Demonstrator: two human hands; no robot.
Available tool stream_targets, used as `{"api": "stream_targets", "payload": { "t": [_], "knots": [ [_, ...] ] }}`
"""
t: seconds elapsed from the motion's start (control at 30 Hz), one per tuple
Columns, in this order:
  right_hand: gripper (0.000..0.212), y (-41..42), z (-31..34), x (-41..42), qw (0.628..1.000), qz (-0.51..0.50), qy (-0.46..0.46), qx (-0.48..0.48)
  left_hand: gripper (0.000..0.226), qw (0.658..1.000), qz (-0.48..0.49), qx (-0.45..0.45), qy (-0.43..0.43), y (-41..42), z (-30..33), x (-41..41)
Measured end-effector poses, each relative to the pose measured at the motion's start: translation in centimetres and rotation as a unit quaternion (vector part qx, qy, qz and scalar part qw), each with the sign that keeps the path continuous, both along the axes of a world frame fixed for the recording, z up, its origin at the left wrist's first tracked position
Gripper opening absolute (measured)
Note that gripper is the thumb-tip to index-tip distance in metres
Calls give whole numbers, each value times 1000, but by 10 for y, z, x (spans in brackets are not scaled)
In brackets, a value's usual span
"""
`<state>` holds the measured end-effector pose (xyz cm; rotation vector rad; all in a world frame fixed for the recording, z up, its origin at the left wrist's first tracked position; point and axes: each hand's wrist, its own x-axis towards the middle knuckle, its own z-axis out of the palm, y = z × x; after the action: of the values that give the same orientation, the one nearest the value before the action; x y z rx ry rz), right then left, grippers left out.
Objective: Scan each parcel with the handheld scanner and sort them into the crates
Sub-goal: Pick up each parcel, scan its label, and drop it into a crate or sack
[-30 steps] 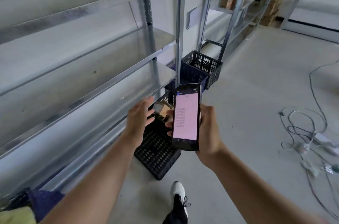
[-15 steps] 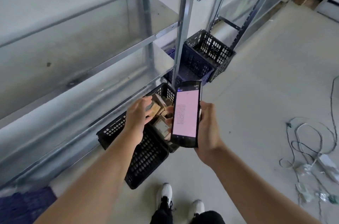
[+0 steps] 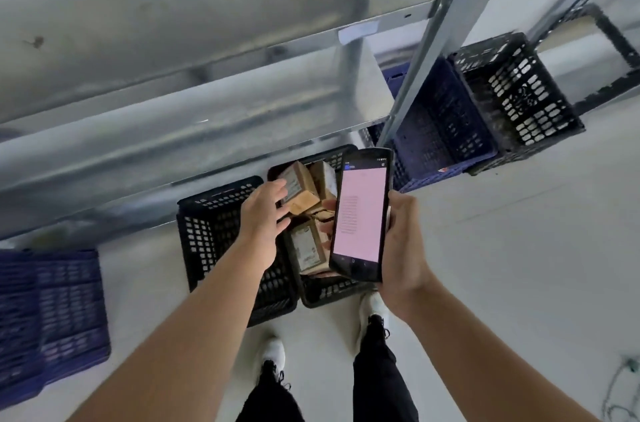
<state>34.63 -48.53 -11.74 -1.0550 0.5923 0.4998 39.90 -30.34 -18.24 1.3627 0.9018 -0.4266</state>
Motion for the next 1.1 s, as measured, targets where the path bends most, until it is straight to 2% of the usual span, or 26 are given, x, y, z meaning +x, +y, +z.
{"api": "stream_targets", "payload": {
  "t": [0.17,0.33,0.4,0.53,0.63,0.77,0.97,1.1],
  "knots": [
    [71,-17,-73,47,999,26,32,-30,40,997,66,5,50,-12,-76,31],
    [63,-5,-154,79,997,32,40,-64,15,990,100,9,96,2,-165,55],
    [65,2,-187,85,996,44,41,-63,14,986,117,9,120,6,-203,62],
    [67,13,-241,84,996,58,50,-56,46,977,136,-44,157,10,-271,67],
    [63,15,-274,76,995,65,62,-49,52,969,169,-57,173,9,-305,71],
    [66,17,-303,65,994,84,56,-47,52,952,220,-124,175,14,-355,76],
    [66,14,-333,50,995,88,50,-24,51,937,280,-152,140,14,-392,85],
    [66,12,-344,36,994,78,68,-27,35,919,320,-203,109,16,-407,86]
  ]
}}
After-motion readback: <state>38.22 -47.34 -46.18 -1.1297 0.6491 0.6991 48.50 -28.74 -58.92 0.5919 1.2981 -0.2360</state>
